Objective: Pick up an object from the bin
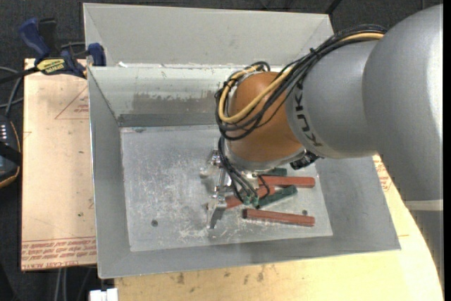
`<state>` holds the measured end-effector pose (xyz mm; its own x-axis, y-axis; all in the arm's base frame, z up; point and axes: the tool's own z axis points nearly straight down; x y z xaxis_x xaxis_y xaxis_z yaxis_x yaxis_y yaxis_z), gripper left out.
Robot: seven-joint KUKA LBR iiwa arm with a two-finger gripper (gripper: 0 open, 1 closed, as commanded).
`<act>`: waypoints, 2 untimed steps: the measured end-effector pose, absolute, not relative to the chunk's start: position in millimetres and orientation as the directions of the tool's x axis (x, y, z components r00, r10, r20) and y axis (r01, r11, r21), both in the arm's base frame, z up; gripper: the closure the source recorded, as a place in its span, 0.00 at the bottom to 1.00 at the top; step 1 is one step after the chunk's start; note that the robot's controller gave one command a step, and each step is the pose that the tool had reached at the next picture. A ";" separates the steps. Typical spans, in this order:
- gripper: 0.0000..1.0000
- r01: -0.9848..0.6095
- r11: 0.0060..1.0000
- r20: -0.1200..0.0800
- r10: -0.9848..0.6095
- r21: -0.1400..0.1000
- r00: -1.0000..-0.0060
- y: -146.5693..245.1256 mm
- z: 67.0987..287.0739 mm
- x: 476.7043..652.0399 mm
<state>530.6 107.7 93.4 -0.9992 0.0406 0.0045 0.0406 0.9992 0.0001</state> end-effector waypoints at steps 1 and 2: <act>1.00 -0.056 0.998 -0.023 -0.056 0.004 -0.998 40.1 76.9 505.4; 1.00 -0.056 0.998 -0.023 -0.056 0.004 -0.998 40.2 76.9 505.4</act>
Offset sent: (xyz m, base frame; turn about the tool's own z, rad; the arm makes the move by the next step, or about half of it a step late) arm 0.0000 0.0000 0.0000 0.0000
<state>505.4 40.2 76.9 -0.9982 -0.0560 -0.0230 -0.0561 0.9984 0.0038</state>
